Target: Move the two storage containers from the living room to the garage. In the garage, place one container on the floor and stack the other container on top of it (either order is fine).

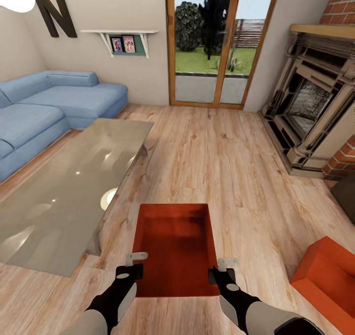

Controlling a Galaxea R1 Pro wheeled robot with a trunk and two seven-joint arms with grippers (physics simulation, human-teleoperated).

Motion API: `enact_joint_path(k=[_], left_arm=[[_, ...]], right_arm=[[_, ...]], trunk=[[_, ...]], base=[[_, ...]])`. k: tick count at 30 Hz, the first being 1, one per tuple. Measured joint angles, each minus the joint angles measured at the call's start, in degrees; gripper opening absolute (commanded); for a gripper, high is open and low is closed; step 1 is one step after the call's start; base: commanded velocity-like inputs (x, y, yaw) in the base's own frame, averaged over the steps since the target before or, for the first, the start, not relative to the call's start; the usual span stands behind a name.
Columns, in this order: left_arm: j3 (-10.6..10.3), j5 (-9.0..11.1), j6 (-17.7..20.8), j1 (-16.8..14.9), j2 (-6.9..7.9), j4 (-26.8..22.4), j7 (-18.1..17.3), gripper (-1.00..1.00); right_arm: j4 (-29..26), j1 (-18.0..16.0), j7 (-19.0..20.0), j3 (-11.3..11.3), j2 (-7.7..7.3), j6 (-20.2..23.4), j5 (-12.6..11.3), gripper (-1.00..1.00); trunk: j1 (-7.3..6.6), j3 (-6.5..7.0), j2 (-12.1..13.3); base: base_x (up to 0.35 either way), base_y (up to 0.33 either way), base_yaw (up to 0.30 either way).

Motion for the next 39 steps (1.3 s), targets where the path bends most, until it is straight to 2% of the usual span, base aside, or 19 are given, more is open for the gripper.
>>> enact_joint_path(k=[15,39], left_arm=[[-0.10,0.19,-0.08,0.01,0.03,-0.03,0.04,-1.00],[-0.21,0.43,-0.18,0.03,0.03,-0.02,0.15,-1.00]], right_arm=[[-0.04,-0.01,-0.01,-0.01,0.00,-0.02,0.06,-1.00],[-0.07,-0.01,0.00,-0.02,-0.01,-0.02,0.18,-1.00]], trunk=[[-3.30,4.01,6.02],[-8.36,8.24,15.28]], base=[[0.000,0.000,0.000],[0.000,0.000,0.000]])
